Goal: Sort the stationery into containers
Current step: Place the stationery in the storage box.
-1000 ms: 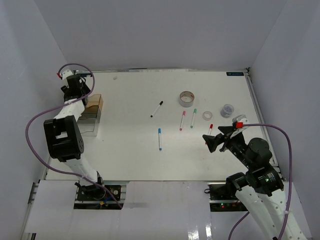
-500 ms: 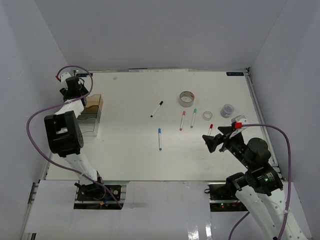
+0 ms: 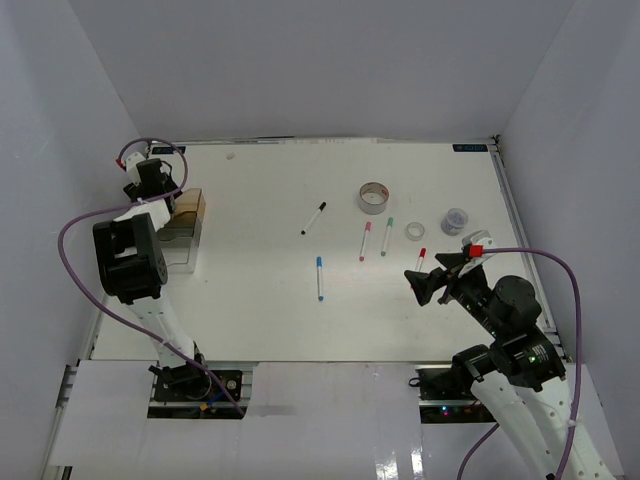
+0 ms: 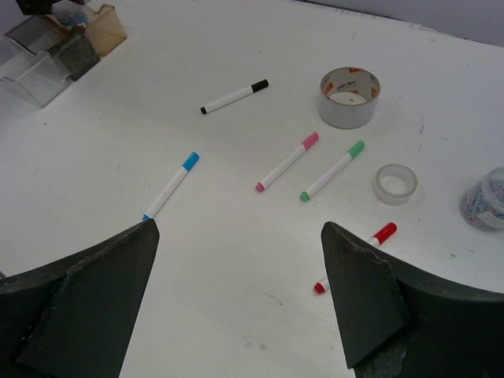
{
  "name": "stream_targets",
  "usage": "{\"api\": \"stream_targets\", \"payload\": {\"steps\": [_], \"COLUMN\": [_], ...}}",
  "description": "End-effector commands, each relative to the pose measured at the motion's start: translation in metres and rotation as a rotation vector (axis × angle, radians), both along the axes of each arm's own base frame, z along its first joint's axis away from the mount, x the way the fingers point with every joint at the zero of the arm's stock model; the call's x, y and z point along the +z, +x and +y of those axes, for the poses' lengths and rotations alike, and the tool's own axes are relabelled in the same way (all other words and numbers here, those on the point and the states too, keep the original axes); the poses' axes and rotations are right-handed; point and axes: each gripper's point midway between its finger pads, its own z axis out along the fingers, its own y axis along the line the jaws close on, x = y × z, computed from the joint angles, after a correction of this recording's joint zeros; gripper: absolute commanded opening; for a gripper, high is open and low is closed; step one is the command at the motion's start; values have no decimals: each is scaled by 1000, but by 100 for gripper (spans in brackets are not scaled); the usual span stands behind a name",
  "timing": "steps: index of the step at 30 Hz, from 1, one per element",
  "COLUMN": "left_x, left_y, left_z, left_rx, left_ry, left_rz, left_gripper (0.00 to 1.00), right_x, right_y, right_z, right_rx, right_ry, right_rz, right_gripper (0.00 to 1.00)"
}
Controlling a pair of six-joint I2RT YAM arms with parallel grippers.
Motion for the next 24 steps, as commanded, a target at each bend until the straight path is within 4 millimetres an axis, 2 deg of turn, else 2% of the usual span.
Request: {"api": "stream_targets", "payload": {"steps": [1,8,12,16,19,21,22,23,24], "left_x": [30,25,25,49,96,115,118,134,142], "left_y": [10,9,7,10,9,8,5,2,0], "left_z": [7,6,6,-6,-23,-36,-47,-56,-62], "left_rx": [29,33,44,-6,-87,-143,-183,-213,-239], "left_ry": [3,-10,-25,-62,-101,-129,-162,-168,-178], "left_rz": [-86,-71,-64,-106,-193,-222,-213,-233,-241], "left_gripper": [73,88,91,96,98,98,98,98,98], "right_x": [8,9,8,9,-6,-10,-5,-13,-13], "right_y": [1,0,1,10,30,41,45,55,61], "right_z": [3,2,1,-9,-21,-29,-32,-34,-41], "right_rx": [12,12,0,-86,-215,-285,-317,-358,-414], "right_ry": [12,11,10,9,-31,-64,-64,-87,-96], "right_rz": [-45,-50,-43,15,147,187,201,246,257], "right_gripper": [90,90,90,90,90,90,90,90,90]}}
